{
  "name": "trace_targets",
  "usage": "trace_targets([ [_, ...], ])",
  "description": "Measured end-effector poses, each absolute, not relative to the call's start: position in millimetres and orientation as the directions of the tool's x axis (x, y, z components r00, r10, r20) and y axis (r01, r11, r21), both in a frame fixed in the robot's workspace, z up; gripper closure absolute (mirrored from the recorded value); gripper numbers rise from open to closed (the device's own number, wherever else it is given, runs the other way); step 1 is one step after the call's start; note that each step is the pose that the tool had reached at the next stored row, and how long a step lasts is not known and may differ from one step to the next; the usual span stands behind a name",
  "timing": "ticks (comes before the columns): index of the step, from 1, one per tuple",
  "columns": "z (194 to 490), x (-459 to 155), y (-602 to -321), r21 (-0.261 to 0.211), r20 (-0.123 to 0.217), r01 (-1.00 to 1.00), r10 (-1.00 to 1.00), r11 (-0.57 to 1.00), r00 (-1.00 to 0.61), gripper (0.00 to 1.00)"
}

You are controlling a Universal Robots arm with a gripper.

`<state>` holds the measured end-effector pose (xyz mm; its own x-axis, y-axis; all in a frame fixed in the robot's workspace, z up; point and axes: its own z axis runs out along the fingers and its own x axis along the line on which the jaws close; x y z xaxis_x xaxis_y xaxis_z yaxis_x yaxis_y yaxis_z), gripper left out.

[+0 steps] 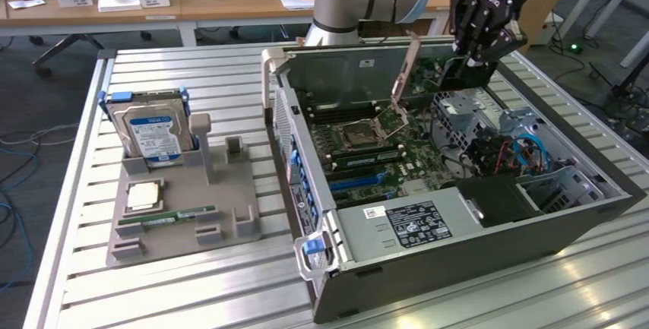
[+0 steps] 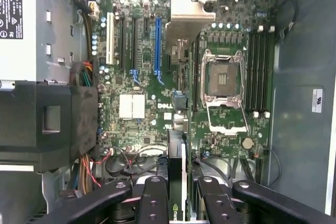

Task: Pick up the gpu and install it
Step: 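Insert the gpu into the slot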

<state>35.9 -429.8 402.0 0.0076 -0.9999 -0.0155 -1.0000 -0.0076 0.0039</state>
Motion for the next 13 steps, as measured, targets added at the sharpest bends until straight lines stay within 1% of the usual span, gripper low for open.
trace_targets([
  [13, 399.0, 35.1, -429.8, 0.002, -0.015, -1.0, -1.0, -0.008, 0.008, 0.74],
])
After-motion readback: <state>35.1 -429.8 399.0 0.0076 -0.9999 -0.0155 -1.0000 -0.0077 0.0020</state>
